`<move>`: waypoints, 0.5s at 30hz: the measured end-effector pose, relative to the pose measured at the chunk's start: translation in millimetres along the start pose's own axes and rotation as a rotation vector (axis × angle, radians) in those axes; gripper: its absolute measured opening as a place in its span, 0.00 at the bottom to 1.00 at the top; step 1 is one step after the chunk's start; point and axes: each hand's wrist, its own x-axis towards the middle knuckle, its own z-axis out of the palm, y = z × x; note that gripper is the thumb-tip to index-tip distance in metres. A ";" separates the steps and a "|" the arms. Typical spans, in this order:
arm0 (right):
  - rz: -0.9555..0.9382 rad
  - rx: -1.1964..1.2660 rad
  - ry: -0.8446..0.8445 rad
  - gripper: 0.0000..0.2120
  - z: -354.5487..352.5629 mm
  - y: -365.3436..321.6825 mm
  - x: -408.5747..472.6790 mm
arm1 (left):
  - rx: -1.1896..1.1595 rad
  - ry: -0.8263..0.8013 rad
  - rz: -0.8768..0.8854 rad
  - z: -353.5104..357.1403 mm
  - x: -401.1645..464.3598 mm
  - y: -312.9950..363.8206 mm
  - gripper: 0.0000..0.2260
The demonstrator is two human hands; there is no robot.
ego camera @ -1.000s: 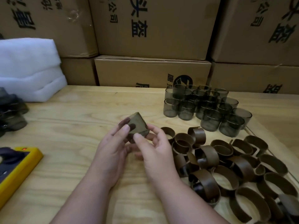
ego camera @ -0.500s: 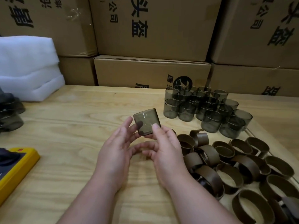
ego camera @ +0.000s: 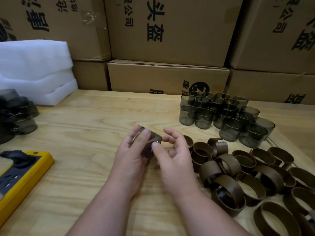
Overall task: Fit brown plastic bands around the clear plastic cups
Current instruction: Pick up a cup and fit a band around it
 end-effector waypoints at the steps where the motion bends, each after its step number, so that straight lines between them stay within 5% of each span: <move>1: 0.024 0.025 0.008 0.17 -1.0 -0.2 0.1 | -0.026 0.007 0.004 -0.9 0.4 -0.2 0.28; 4: 0.111 0.135 0.062 0.16 -3.1 -1.8 3.4 | -0.082 0.003 0.021 -0.1 0.6 -0.6 0.08; 11: 0.169 0.203 -0.013 0.15 -0.5 -8.3 4.0 | 0.023 -0.048 0.025 2.4 -3.1 -1.4 0.23; 15: 0.156 0.157 0.001 0.07 0.8 -11.6 2.1 | 0.083 -0.070 0.005 2.8 -3.0 -3.1 0.21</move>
